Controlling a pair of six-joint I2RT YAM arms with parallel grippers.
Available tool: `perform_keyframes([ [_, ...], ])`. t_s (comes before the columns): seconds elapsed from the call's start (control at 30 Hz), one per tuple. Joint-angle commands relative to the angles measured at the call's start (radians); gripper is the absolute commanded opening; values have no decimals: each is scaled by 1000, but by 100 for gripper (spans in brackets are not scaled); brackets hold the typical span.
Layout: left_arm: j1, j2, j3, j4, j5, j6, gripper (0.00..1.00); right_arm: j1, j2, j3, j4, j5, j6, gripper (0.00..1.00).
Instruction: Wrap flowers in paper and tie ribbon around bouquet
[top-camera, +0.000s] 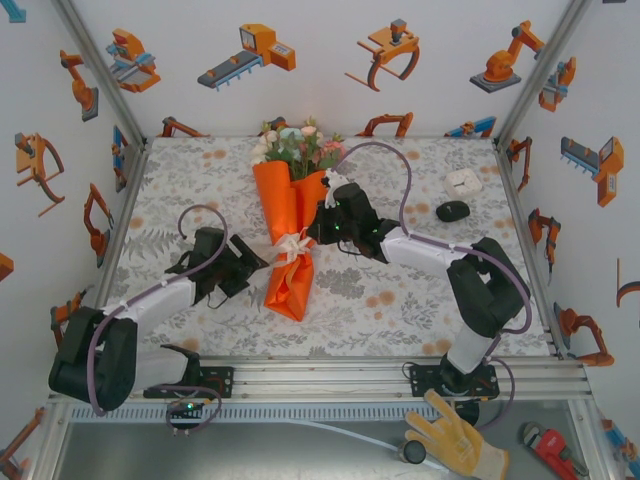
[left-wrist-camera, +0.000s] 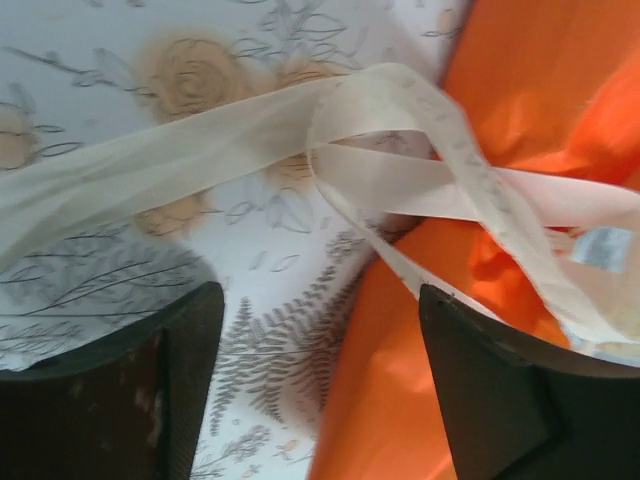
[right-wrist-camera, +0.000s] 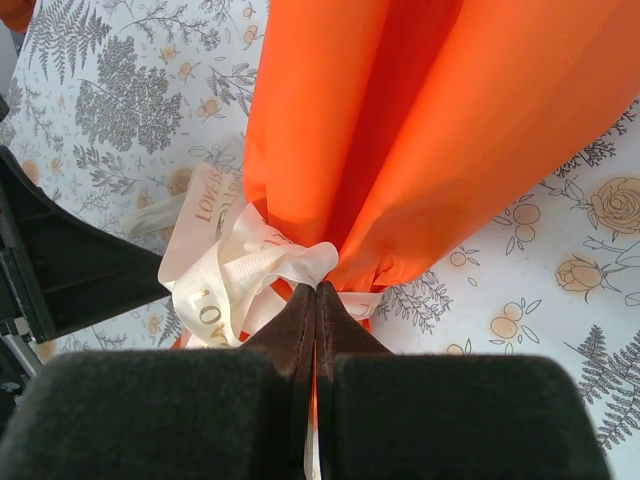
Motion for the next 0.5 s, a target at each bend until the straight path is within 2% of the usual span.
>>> perform_keyframes([
  [0.0,7,10,15,46,5,14,92,6,-39,-8,26,-12,9,0],
  [0.1,13,-12,4,40,-26,13,89,7,-42,-8,27,-12,6,0],
  [0.2,29,-58,-17,13,-58,-16,79,5,-41,-8,26,-13,6,0],
  [0.3,57,-114,-47,15,-56,-40,64,6,-42,-10,27,-11,4,0],
  [0.4,80,-169,-58,-4,-59,-60,63,5,-45,-16,32,-9,5,0],
  [0.47,80,-179,-58,-3,-61,-59,66,6,-44,-17,33,-9,4,0],
])
